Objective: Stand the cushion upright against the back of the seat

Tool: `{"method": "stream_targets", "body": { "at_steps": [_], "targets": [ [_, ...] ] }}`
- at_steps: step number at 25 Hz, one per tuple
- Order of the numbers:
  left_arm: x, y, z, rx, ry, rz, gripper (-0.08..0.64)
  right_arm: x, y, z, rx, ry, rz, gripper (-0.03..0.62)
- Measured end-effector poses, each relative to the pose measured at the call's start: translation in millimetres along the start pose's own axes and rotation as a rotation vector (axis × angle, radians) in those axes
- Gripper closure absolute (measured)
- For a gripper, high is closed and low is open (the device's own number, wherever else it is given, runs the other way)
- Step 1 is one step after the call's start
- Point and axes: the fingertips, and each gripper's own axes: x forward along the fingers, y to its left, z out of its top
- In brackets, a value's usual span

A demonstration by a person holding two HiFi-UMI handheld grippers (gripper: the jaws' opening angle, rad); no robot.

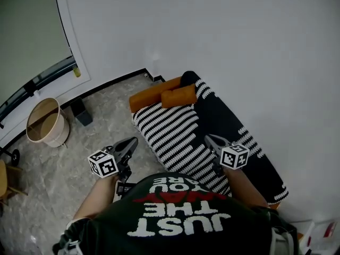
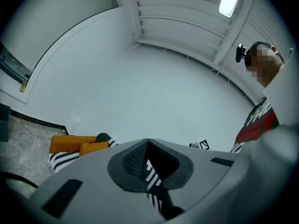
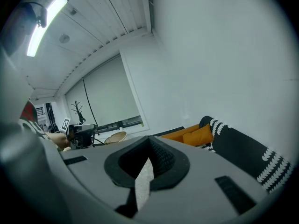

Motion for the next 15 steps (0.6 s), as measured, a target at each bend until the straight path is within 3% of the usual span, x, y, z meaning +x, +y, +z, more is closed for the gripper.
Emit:
{"method": "stream_targets", "body": {
  "at_steps": [15],
  "targets": [
    [2.7,0.1,-6.0,-0.039,-0.003,-0.006,0.549,-5.6,0.3,-3.3,-0.011,0.016,-0.006,0.568]
  ]
}}
